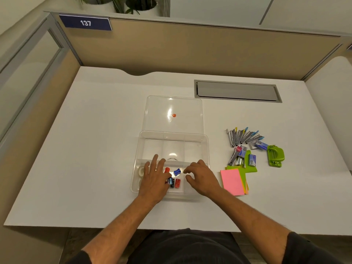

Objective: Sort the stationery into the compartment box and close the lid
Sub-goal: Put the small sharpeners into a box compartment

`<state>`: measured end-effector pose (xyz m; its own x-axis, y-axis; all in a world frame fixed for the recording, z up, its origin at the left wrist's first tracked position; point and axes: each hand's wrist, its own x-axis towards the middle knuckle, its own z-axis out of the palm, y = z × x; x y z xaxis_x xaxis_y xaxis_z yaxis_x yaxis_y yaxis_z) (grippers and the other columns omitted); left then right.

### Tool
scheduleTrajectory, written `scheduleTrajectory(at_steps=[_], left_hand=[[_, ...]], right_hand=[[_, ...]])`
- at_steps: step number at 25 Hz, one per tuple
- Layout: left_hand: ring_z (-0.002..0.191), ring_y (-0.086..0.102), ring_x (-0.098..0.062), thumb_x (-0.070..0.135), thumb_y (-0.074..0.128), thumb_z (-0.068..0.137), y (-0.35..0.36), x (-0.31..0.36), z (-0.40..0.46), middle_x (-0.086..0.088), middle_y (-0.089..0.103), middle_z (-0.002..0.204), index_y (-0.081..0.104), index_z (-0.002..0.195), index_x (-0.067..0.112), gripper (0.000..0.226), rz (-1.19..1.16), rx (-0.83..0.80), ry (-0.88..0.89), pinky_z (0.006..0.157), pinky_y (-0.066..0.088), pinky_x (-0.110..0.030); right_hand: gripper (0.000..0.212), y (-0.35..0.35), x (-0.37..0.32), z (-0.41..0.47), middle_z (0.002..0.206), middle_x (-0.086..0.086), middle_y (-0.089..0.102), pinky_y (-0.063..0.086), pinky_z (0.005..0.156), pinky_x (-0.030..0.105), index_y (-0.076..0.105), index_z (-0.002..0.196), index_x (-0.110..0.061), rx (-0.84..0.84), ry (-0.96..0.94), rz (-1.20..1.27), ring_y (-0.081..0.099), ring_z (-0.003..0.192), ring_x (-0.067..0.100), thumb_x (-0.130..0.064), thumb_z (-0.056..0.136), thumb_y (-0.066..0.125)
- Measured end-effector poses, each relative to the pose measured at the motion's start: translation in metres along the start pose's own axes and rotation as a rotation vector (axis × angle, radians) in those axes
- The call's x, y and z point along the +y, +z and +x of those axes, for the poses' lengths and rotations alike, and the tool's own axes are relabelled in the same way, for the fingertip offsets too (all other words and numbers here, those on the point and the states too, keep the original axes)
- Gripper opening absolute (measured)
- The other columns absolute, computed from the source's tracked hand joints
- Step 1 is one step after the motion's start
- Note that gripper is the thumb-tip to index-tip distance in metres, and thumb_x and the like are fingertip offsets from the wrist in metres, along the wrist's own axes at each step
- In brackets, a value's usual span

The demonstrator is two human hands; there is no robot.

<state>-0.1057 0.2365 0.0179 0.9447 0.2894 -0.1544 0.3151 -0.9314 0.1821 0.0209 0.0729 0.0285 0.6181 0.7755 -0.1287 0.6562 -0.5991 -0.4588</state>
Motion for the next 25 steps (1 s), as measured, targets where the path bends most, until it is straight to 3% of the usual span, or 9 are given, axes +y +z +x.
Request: scheduleTrajectory(at_steps=[7,11,17,21,25], left_hand=[[0.151,0.0,-0.036,0.021,0.07,0.085,0.002,0.007,0.007,-0.01,0.028,0.159,0.068,0.118,0.025,0.034,0.137,-0.066,-0.036,0.116,-0.011,-0.051],[0.15,-0.007,-0.036,0.027,0.067,0.086,0.003,0.005,0.007,-0.01,0.021,0.162,0.059,0.133,0.031,0.047,0.179,-0.093,-0.058,0.116,-0.014,-0.054],[0.147,-0.022,-0.039,0.035,0.067,0.088,0.008,0.009,0.009,-0.011,0.011,0.164,0.053,0.138,0.031,0.052,0.255,-0.137,-0.109,0.108,-0.024,-0.06],[0.148,-0.018,-0.04,0.048,0.066,0.088,0.011,0.012,0.011,-0.01,0.006,0.165,0.057,0.132,0.038,0.046,0.23,-0.165,-0.13,0.105,-0.026,-0.064],[0.151,-0.006,-0.03,0.05,0.064,0.089,0.01,0.014,0.006,-0.002,0.015,0.164,0.048,0.14,0.04,0.054,0.04,-0.087,-0.12,0.114,-0.014,-0.058]], right_hand=[[0.022,0.001,0.001,-0.007,0.11,-0.004,0.067,0.041,0.085,0.022,0.068,0.114,-0.021,-0.013,0.053,0.049,0.048,0.106,0.012,-0.029,0.096,0.056],[0.023,0.002,0.001,-0.007,0.11,-0.004,0.067,0.038,0.084,0.02,0.068,0.114,-0.021,-0.024,0.057,0.066,0.048,0.107,0.012,-0.029,0.096,0.056],[0.022,0.002,0.002,-0.007,0.111,-0.004,0.066,0.04,0.085,0.021,0.068,0.113,-0.022,-0.019,0.075,0.082,0.048,0.106,0.011,-0.03,0.096,0.056],[0.023,0.001,0.004,-0.01,0.114,-0.004,0.065,0.039,0.087,0.02,0.066,0.116,-0.022,-0.017,0.081,0.099,0.049,0.108,0.011,-0.029,0.096,0.056],[0.031,-0.002,0.009,-0.017,0.125,-0.001,0.061,0.041,0.094,0.025,0.06,0.127,-0.02,-0.012,0.054,0.13,0.049,0.117,0.015,-0.025,0.096,0.056]])
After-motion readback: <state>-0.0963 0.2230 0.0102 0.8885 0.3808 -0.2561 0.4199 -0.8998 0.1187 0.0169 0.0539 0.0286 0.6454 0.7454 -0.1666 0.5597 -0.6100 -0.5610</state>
